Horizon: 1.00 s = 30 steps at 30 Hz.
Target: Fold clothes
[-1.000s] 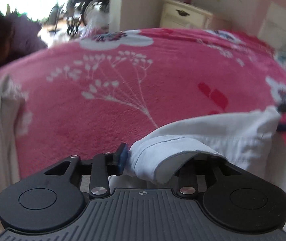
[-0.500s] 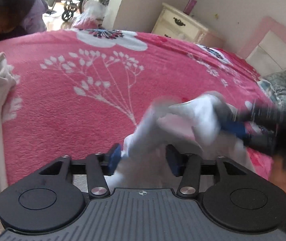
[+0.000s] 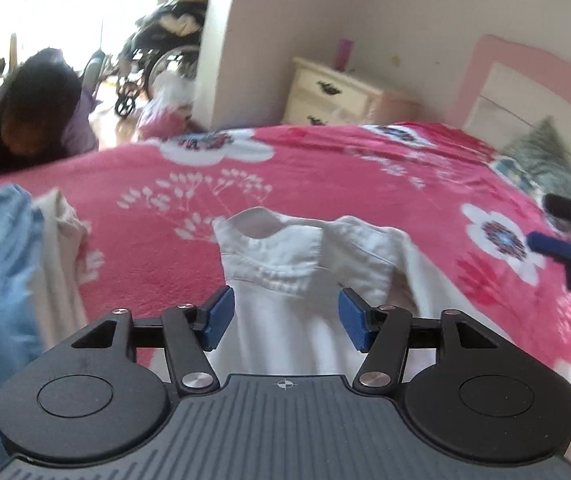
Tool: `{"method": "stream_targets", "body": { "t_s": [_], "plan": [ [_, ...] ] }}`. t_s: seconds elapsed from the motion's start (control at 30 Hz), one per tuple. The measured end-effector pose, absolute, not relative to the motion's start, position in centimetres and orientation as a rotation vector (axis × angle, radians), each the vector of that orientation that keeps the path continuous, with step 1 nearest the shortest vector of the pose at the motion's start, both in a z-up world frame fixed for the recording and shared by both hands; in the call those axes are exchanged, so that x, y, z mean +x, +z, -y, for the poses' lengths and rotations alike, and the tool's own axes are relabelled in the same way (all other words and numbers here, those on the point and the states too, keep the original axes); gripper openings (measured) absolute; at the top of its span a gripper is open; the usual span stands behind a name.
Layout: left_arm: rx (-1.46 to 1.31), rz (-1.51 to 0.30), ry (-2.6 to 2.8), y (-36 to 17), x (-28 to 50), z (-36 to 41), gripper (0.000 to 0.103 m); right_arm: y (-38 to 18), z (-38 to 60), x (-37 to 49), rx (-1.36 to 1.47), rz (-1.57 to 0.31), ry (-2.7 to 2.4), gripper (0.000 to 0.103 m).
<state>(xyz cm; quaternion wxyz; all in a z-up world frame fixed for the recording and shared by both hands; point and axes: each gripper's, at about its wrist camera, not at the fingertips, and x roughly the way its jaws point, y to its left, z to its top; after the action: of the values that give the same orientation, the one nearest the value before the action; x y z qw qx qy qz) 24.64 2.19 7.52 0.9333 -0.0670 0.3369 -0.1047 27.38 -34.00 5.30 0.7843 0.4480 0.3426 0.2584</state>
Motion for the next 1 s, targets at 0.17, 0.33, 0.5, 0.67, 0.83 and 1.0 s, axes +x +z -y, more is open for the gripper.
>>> {"method": "stream_targets", "body": {
  "t_s": [0.17,0.33,0.5,0.67,0.83,1.0],
  "plan": [
    [-0.114,-0.712,-0.228,10.5,17.5,-4.4,0.061,10.8,34.2,18.6,0.774,-0.760,0.618,0.039],
    [-0.150,-0.807,-0.224,10.9,10.0,-7.7,0.067,12.0,34.2,10.6,0.629,-0.820,0.574,0.042],
    [-0.226,-1.016,-0.246,6.6,3.1,-9.1,0.067,9.5,35.0,4.2,0.699,-0.857,0.488,0.047],
    [-0.288,-1.170,-0.267,2.0,-1.9,-7.9,0.067,7.3,34.8,0.2,0.652,-0.774,0.245,0.051],
    [-0.298,-1.215,-0.312,-0.1,-5.3,-6.5,0.067,4.4,35.3,-1.7,0.676,-0.714,0.123,0.051],
    [-0.309,-1.239,-0.352,-2.0,-7.7,-5.2,0.043,1.9,36.0,-2.3,0.733,-0.695,0.105,0.051]
  ]
}}
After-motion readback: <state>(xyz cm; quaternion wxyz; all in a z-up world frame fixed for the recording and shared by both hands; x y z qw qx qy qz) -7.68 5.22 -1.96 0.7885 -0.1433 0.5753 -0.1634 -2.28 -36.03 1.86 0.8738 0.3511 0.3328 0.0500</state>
